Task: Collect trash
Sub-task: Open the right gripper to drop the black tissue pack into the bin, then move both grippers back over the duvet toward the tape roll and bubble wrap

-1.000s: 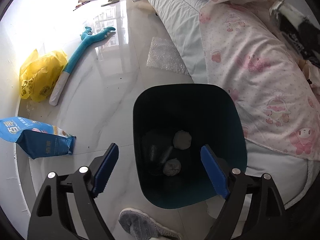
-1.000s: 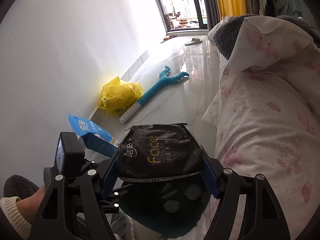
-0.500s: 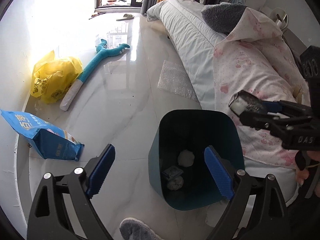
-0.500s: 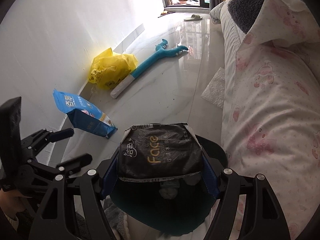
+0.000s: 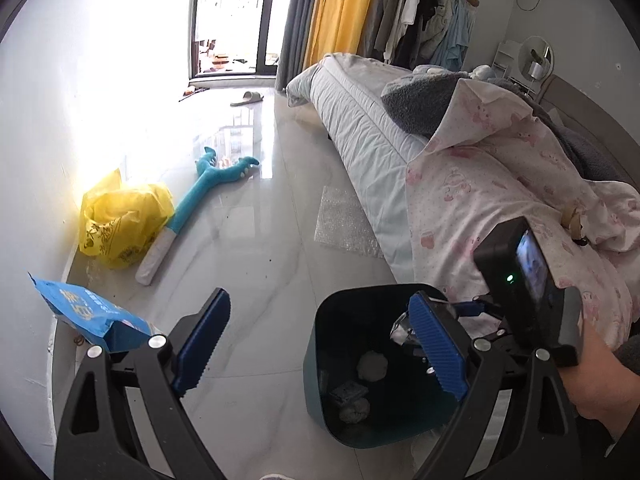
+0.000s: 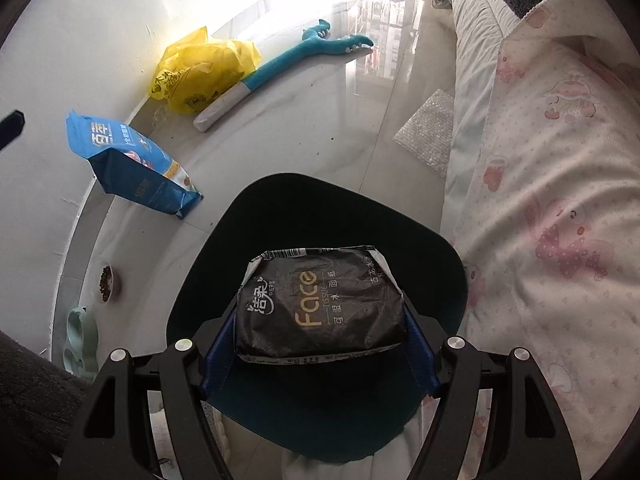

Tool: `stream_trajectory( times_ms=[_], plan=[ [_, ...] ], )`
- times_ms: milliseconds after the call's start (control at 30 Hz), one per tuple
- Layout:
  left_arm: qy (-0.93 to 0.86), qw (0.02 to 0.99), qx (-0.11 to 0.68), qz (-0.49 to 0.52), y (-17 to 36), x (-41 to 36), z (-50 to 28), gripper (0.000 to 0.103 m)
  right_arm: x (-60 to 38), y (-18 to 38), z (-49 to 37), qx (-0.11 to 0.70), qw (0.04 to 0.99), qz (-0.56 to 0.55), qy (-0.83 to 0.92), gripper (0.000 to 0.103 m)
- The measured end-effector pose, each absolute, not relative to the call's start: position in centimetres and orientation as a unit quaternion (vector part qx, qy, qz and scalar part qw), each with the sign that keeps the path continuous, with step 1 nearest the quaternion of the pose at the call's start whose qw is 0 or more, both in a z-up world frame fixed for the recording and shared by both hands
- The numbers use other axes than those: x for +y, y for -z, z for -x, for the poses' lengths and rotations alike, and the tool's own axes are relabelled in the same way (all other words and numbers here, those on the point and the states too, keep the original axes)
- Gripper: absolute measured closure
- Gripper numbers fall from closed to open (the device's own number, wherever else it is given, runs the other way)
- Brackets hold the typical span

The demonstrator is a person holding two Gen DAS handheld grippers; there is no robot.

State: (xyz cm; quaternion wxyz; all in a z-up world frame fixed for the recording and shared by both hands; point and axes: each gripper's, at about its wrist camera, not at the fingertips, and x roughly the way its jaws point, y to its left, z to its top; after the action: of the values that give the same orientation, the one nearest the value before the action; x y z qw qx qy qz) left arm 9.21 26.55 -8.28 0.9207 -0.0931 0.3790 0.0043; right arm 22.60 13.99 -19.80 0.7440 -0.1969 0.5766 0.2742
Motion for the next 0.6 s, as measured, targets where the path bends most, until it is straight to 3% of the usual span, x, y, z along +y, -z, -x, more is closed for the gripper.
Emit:
stream_trajectory(
  times_ms=[300, 600],
  plan=[
    [0.015, 0.932, 0.345, 0.109, 3.8, 25.5, -9.7, 0.011, 13.6, 19.5, -22.5, 0.573, 0.75, 0.194, -0.266, 0.018],
    [0.027, 0.949, 0.307, 0.071, -0.2, 22.5, -9.6, 0.011, 12.0, 14.4, -21.0, 0.518, 0.786, 0.177, -0.287, 0.017]
  ],
)
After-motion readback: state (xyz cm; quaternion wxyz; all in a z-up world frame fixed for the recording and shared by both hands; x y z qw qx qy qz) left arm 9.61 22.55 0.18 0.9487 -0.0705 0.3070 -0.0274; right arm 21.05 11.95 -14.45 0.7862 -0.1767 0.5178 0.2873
